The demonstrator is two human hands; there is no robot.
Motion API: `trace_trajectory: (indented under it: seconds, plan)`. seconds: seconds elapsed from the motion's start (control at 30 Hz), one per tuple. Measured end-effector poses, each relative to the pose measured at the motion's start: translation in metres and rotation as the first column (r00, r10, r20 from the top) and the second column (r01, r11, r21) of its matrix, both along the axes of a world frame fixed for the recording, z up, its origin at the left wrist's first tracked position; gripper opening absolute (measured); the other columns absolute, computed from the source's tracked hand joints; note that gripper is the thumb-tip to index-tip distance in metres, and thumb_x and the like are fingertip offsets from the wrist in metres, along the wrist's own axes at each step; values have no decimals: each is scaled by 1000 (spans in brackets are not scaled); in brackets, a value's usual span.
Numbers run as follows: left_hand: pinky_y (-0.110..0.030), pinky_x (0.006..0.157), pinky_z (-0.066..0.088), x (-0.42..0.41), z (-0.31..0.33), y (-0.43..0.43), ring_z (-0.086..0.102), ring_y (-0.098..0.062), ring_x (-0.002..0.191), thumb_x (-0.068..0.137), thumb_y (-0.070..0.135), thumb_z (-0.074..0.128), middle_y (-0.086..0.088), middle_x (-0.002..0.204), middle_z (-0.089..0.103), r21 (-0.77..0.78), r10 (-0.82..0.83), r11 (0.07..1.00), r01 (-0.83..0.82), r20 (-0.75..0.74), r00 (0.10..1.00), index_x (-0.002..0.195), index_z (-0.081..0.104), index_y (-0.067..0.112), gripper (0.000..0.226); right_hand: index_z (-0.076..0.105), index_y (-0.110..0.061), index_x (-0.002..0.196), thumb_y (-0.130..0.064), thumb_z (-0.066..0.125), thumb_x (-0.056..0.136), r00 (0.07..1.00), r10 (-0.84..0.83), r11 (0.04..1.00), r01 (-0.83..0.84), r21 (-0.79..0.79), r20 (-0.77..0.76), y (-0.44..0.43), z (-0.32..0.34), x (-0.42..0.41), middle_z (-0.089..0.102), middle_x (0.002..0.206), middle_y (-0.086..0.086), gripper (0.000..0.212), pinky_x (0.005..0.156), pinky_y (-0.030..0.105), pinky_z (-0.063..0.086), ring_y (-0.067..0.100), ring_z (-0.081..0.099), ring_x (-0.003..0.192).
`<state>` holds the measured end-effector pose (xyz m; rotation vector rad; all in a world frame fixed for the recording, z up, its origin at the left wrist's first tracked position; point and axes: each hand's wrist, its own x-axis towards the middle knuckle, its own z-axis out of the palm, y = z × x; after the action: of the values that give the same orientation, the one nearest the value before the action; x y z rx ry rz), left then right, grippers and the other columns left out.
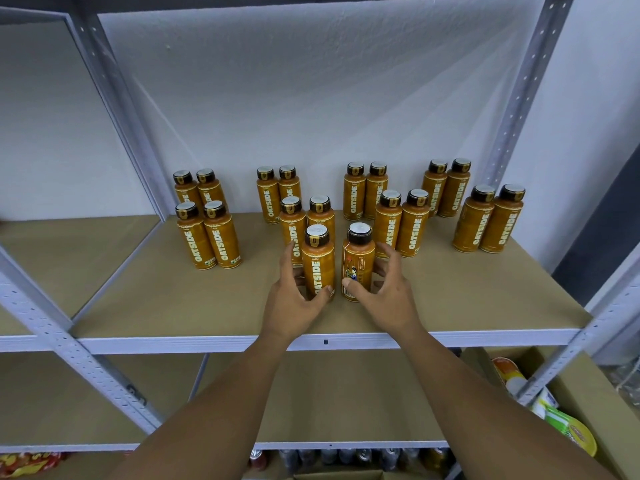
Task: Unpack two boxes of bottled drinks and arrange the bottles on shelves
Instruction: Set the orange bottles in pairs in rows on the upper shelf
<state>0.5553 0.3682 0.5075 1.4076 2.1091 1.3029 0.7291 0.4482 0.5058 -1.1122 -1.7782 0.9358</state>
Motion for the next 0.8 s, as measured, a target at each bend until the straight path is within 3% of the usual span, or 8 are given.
trace_trajectory:
  seconds: [0.13, 0.27, 0.4, 0.53, 0.63, 0.8]
  plan:
    - [-45, 103, 55, 0, 0, 0, 59, -21, 129, 83, 46, 82, 1, 151, 53, -1, -4, 1000, 4, 3, 1000, 157, 4, 44, 108, 17, -41, 154, -32, 80, 87, 999, 51, 999, -51, -9, -10, 0, -1, 2, 46, 156, -2, 92, 108, 33, 43, 20, 48, 140]
    - [-42, 102, 55, 0, 0, 0, 59, -20, 129, 83, 45, 82, 1, 151, 52, 3, -9, 1000, 9, -4, 1000, 158, 4, 43, 108, 16, -44, 152, -26, 80, 85, 998, 54, 998, -54, -17, 18, 0, -1, 1, 51, 153, 0, 94, 112, 44, 46, 22, 51, 138]
    - [-42, 102, 55, -1, -1, 0, 59, -20, 128, 83, 47, 82, 1, 151, 53, 5, -10, 1000, 10, 4, 1000, 158, 4, 44, 108, 19, -43, 152, -24, 80, 85, 999, 44, 999, -43, -29, 25, 0, -2, 1, 57, 147, 1, 93, 108, 45, 50, 22, 58, 131]
    - [-43, 100, 56, -1, -1, 0, 60, -20, 126, 82, 47, 82, 1, 149, 54, 1, -8, 1000, 8, 0, 1000, 157, 4, 44, 108, 22, -40, 151, -26, 81, 84, 999, 42, 999, -42, -17, 28, 1, -3, 1, 60, 143, 2, 91, 106, 42, 52, 22, 60, 127]
    - [-44, 101, 56, -2, -2, 1, 59, -20, 128, 82, 48, 82, 2, 151, 52, 1, -8, 1000, 8, -2, 1000, 157, 4, 45, 108, 24, -36, 152, -30, 83, 83, 999, 27, 1000, -27, 0, 43, 1, -3, 0, 57, 145, 2, 91, 100, 30, 51, 21, 59, 128]
    - [-45, 102, 55, -2, -2, 2, 58, -20, 130, 82, 50, 82, 3, 153, 51, -4, -9, 1000, 9, -3, 1000, 157, 5, 44, 107, 25, -34, 152, -42, 86, 79, 998, -12, 1000, 12, 5, 56, 1, -1, -1, 56, 143, 1, 96, 94, 28, 53, 13, 57, 115]
